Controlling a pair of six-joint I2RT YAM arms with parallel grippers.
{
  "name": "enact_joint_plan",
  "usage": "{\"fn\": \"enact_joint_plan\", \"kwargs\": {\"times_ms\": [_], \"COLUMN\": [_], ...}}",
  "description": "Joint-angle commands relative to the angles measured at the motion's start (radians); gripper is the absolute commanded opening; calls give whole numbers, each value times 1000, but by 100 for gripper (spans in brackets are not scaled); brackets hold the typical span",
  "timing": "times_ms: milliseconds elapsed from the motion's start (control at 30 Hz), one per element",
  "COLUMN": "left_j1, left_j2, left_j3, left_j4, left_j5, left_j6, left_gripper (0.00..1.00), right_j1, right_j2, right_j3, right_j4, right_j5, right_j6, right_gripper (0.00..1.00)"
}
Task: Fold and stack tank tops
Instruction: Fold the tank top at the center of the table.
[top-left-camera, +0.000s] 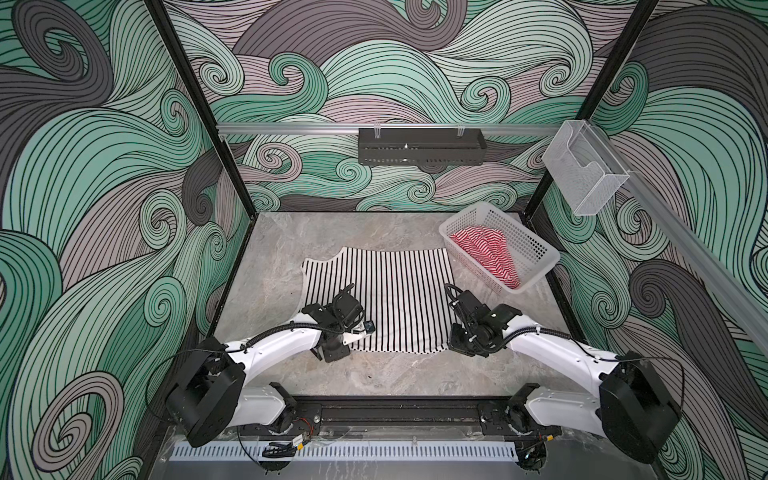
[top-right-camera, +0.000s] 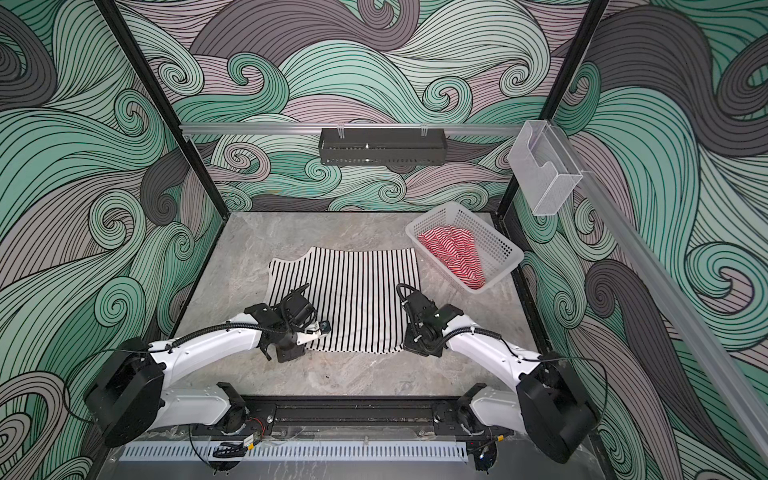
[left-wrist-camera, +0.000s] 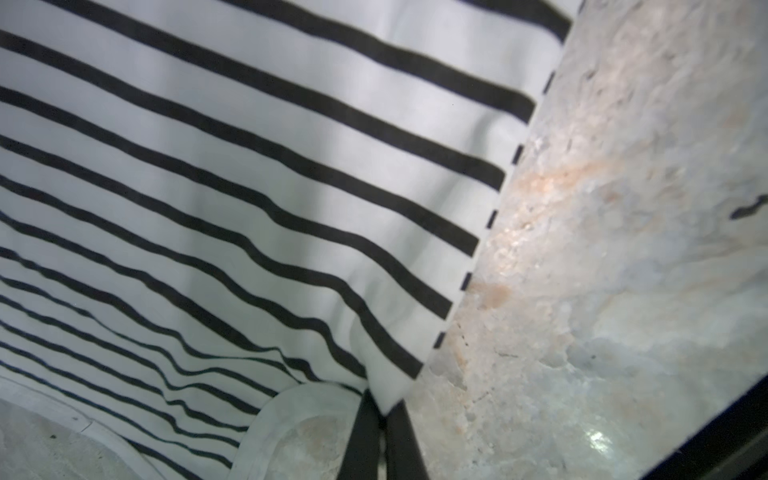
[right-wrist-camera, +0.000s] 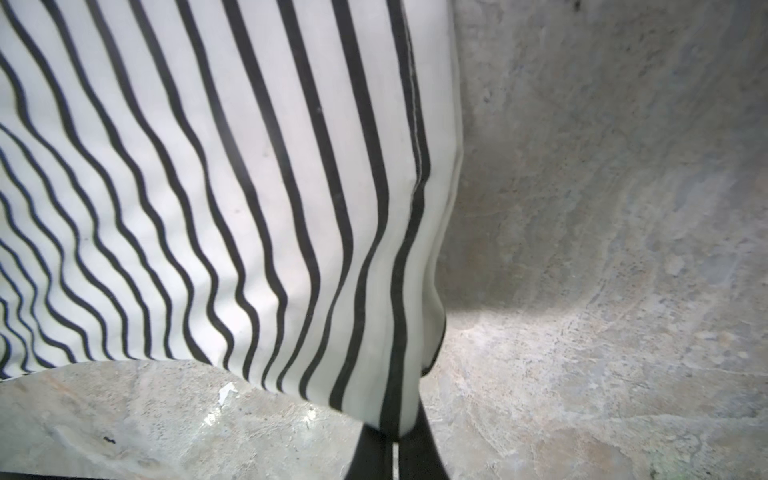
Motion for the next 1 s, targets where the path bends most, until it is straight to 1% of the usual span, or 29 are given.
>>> {"fn": "enact_joint_plan", "kwargs": {"times_ms": [0,167,300,400,633,700,967], "left_j1": [-3,7,35,61,167,189,244], "left_j2": [-5,-5,8,34,116,171,329], "left_j3": [36,59,75,99,180,221,341], "left_j4": [-45,-14,33,53,158,169,228], "left_j5": [-4,-66,-118,-130,-140,-132,-133], "left_j6": [-6,6,32,61,104,108,130], "left_gripper": [0,0,0,0,0,0,0], "right_j1": [-3,-23,-87,-138,-212,-226,-282], "right_j2": [-11,-27,-15,11,156,198,353], "right_j3": [21,62,107,156,287,312,384], "right_j4": [-51,-72,-88,-94,-94,-85,-33], "right_j5": [18,30,30,26,11,10,-12], "right_j6": [-3,-17,-68,-119,-223,-245,-314], "right_gripper": [0,0,0,0,0,0,0]}}
